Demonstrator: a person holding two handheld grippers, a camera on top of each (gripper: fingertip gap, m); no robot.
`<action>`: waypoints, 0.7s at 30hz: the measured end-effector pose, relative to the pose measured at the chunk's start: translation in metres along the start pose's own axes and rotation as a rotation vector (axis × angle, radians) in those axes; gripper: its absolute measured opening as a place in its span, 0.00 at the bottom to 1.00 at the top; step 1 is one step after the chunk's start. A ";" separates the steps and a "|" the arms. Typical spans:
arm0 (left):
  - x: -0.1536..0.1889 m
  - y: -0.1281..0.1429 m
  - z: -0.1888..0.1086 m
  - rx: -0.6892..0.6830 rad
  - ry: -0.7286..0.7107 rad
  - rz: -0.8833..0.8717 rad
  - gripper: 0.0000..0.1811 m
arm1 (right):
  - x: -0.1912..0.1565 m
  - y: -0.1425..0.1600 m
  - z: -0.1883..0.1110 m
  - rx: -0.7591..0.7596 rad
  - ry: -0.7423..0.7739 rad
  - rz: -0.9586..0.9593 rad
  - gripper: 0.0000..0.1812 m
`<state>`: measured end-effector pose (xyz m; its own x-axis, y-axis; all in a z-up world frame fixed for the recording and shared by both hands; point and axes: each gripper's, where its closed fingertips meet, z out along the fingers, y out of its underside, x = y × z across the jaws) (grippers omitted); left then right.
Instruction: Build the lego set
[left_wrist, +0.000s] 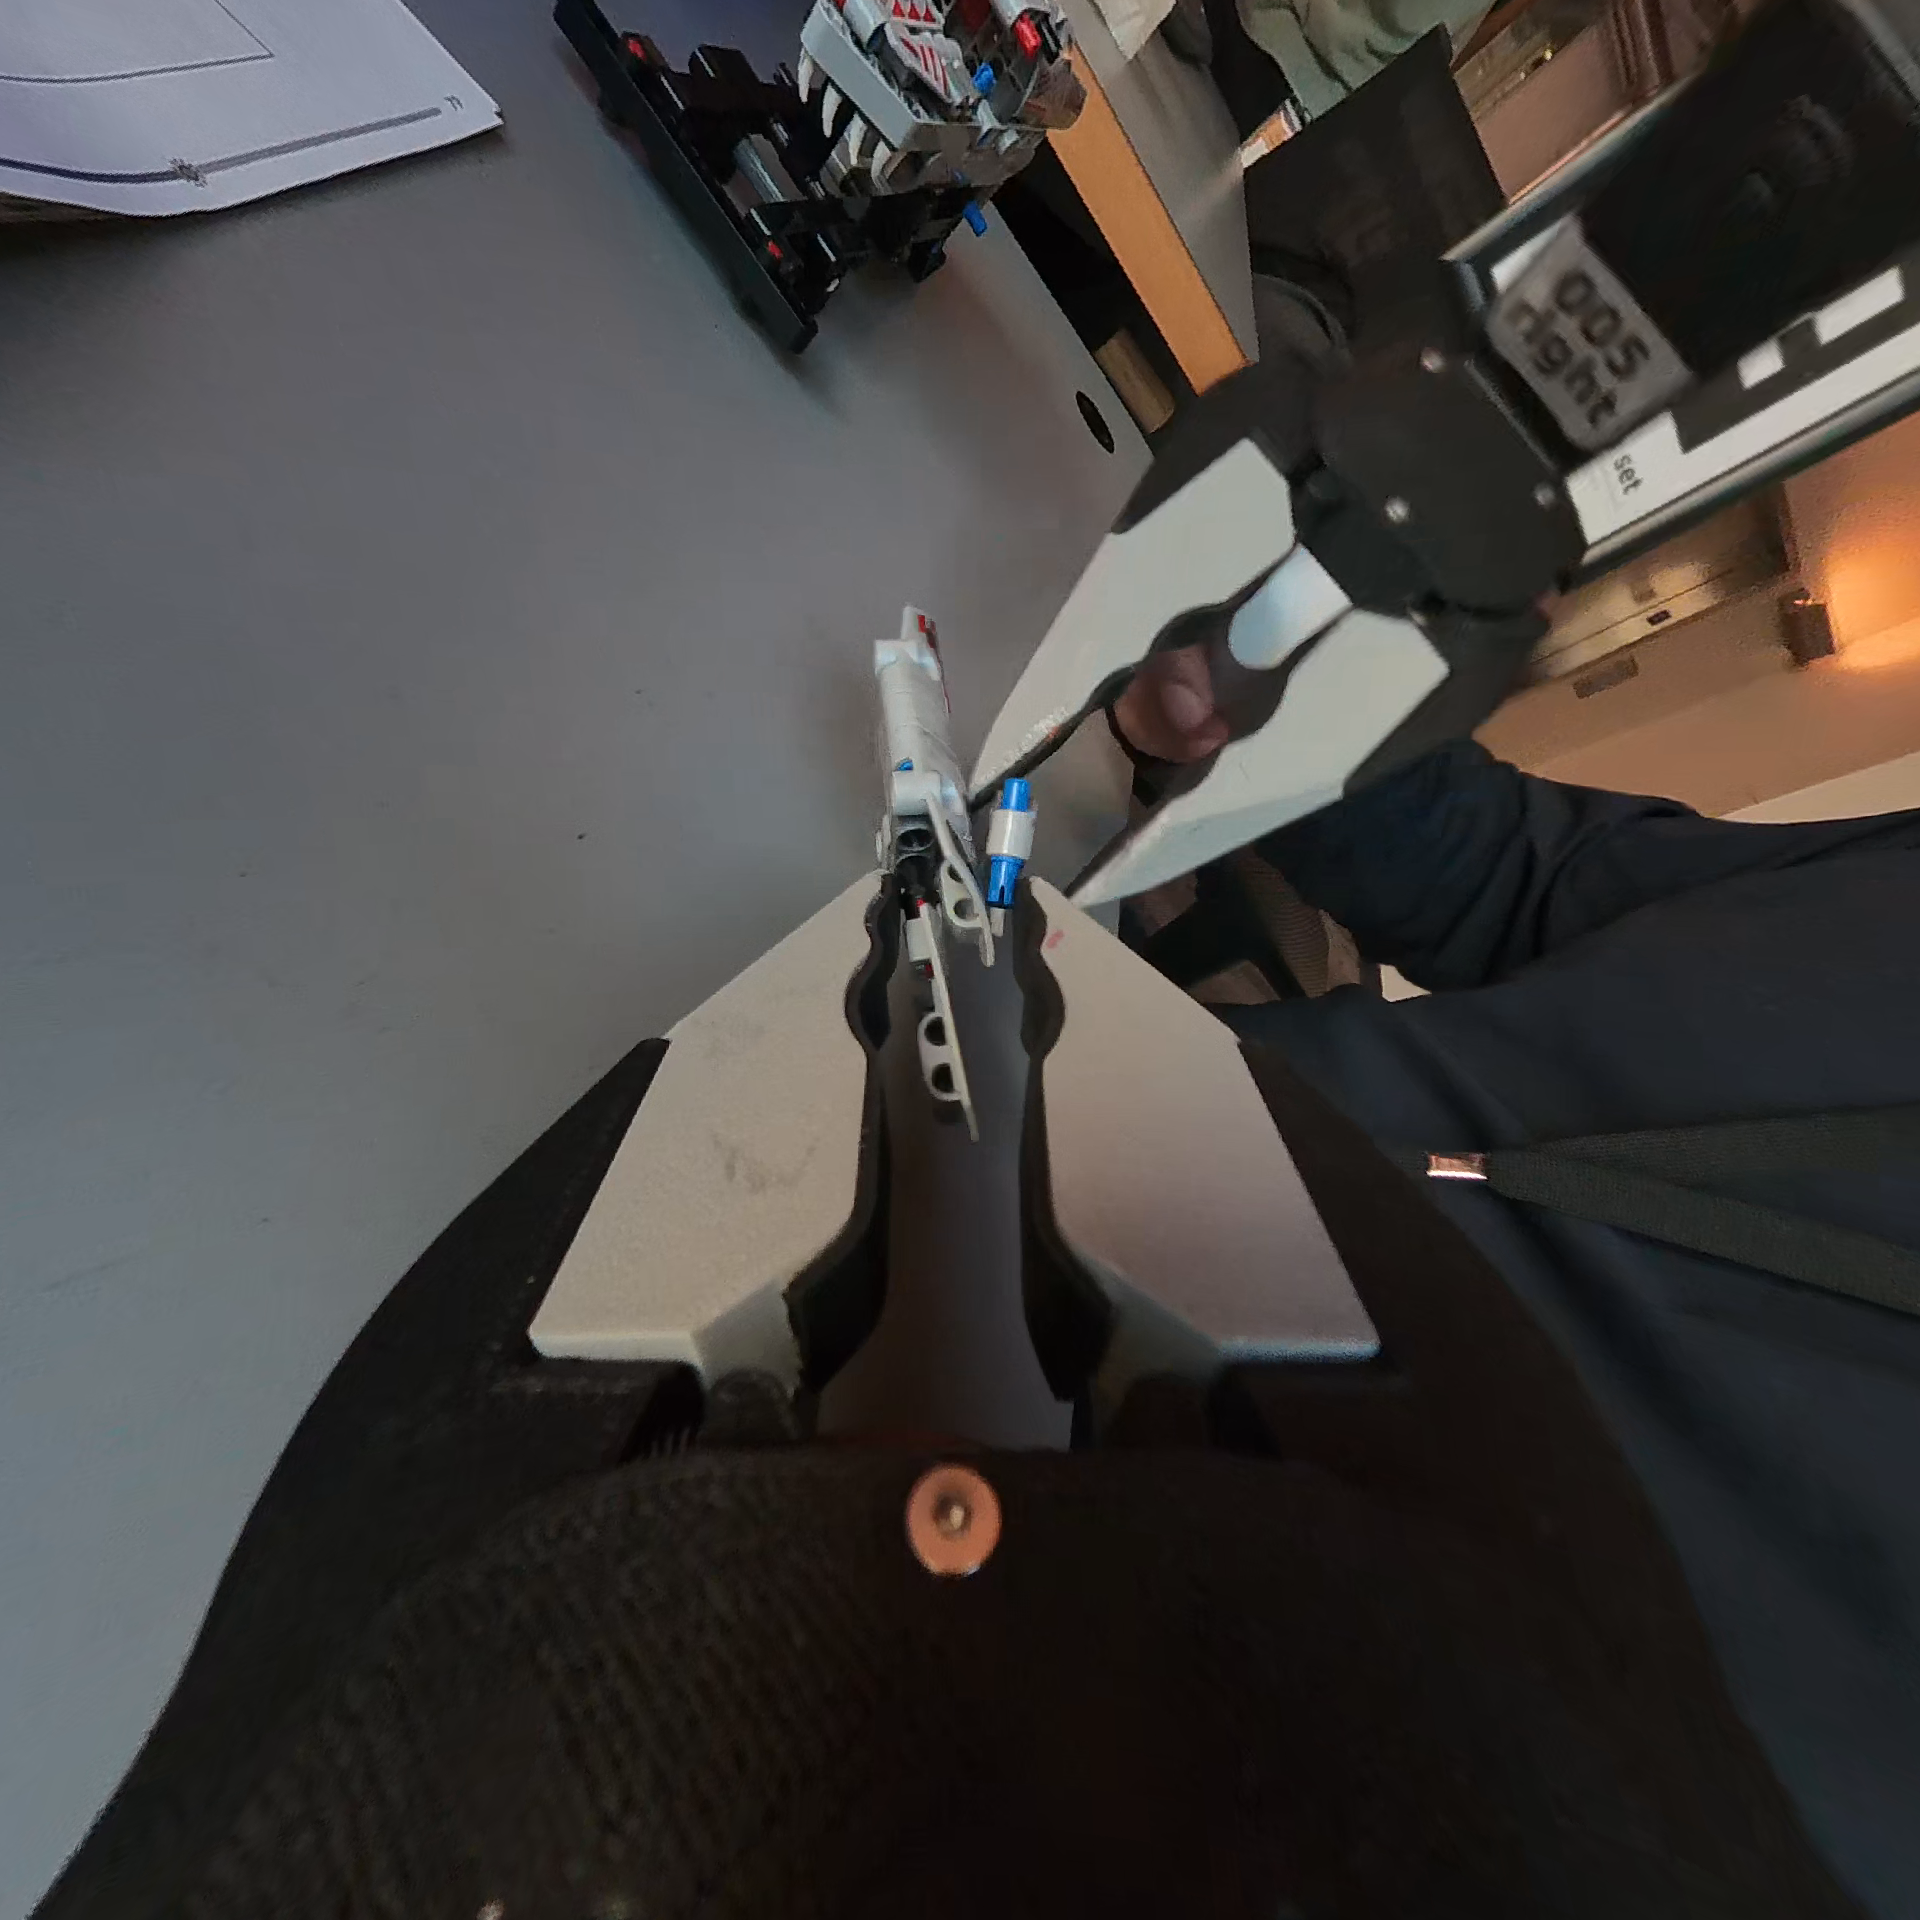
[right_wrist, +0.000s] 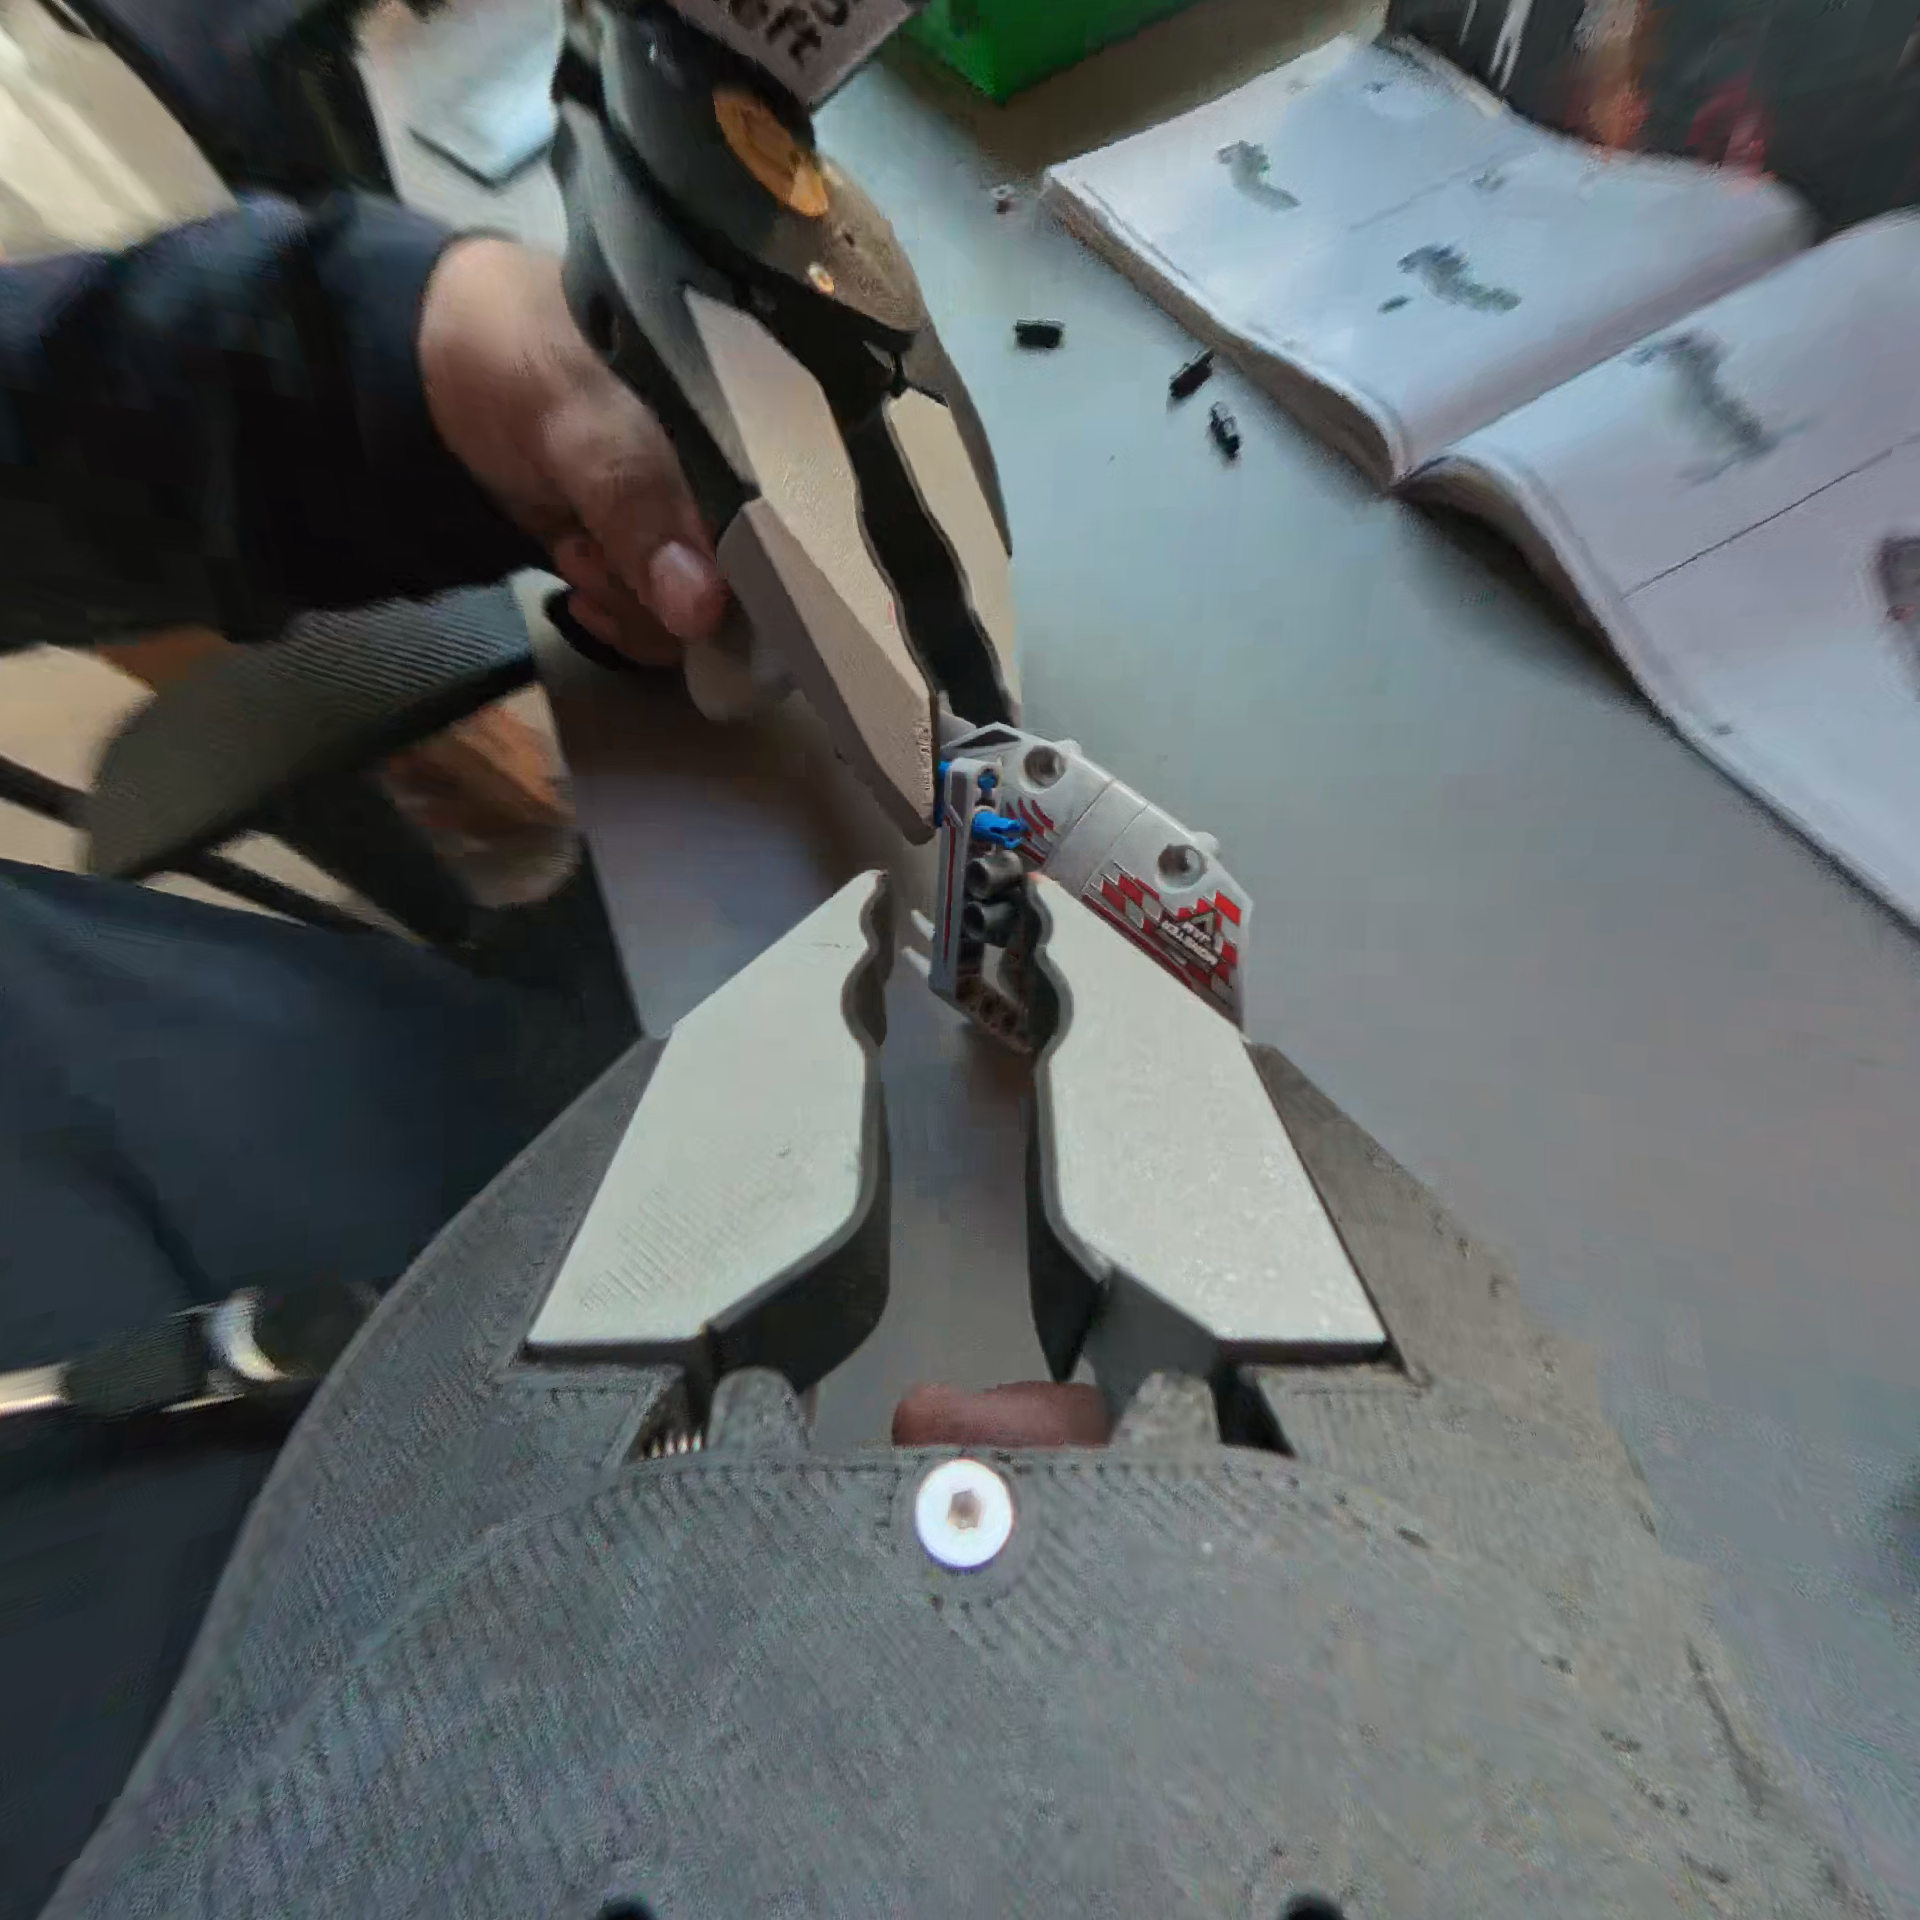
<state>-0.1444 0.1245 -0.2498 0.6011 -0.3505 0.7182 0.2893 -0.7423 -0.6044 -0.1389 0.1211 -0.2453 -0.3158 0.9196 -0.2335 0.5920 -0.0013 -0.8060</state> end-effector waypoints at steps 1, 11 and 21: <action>0.001 0.000 0.000 -0.001 0.004 0.009 0.10 | 0.000 0.000 -0.001 -0.005 -0.062 0.069 0.09; 0.001 0.000 -0.001 0.002 0.006 0.007 0.10 | 0.001 0.001 0.002 -0.072 -0.104 -0.065 0.05; 0.004 -0.006 -0.011 0.063 0.055 -0.018 0.09 | -0.002 0.001 -0.002 0.027 -0.134 0.142 0.03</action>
<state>-0.1520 0.1211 -0.2391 0.5541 -0.3692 0.7461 0.3475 -0.7118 -0.6104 -0.1361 0.1204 -0.2446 -0.3272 0.8492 -0.4145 0.6182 -0.1394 -0.7735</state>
